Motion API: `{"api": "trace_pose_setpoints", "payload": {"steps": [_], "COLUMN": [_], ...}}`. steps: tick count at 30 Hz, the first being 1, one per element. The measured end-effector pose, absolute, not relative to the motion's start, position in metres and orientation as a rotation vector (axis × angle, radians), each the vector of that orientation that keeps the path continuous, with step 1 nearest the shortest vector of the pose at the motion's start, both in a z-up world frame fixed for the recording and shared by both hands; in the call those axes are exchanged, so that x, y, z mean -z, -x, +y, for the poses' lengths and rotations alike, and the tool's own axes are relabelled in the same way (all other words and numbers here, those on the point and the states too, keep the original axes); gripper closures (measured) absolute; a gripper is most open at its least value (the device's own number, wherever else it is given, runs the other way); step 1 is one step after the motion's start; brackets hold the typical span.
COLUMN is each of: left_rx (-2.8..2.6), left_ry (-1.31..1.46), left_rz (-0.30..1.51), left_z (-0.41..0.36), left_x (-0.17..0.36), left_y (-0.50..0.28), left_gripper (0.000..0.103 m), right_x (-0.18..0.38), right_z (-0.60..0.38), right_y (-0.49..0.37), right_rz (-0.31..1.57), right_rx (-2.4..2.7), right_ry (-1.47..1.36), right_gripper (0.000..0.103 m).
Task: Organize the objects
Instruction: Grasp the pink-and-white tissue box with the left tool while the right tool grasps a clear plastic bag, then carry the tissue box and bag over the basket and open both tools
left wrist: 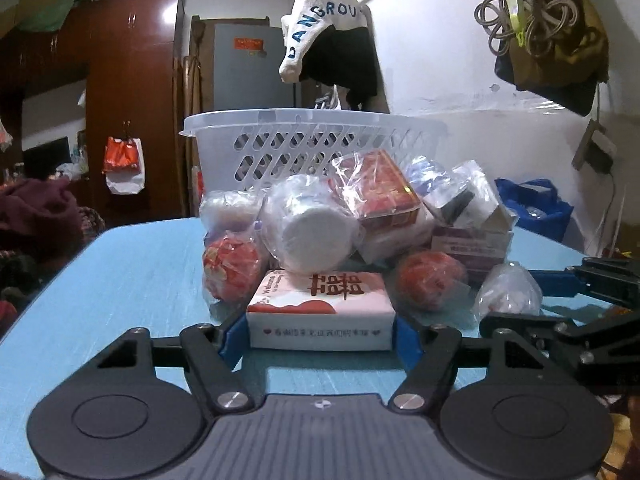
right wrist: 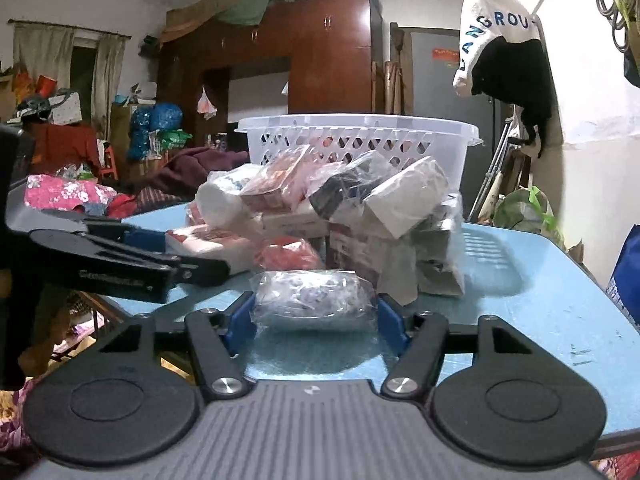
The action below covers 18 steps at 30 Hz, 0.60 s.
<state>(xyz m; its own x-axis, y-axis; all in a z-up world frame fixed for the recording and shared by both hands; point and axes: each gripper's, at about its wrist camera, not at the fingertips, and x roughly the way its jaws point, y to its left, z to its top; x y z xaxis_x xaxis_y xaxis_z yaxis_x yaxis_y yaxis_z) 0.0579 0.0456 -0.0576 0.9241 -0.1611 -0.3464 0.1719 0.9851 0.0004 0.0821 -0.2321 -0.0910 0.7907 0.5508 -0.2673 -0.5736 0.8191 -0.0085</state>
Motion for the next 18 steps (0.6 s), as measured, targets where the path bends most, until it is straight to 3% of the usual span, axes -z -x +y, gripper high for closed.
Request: {"api": "trace_pose_setpoints", "payload": {"steps": [18], "left_rx": [0.117], "left_ry": [-0.035], "left_rz": [0.325], "left_z": [0.067], "left_x": [0.044], "left_y": [-0.024], "left_gripper": [0.028], "right_x": [0.082], "right_z": [-0.238], "right_y": [-0.067], "right_rz": [0.248], "right_rx": [-0.603], "right_ry": [0.121], "right_gripper": [0.036]}}
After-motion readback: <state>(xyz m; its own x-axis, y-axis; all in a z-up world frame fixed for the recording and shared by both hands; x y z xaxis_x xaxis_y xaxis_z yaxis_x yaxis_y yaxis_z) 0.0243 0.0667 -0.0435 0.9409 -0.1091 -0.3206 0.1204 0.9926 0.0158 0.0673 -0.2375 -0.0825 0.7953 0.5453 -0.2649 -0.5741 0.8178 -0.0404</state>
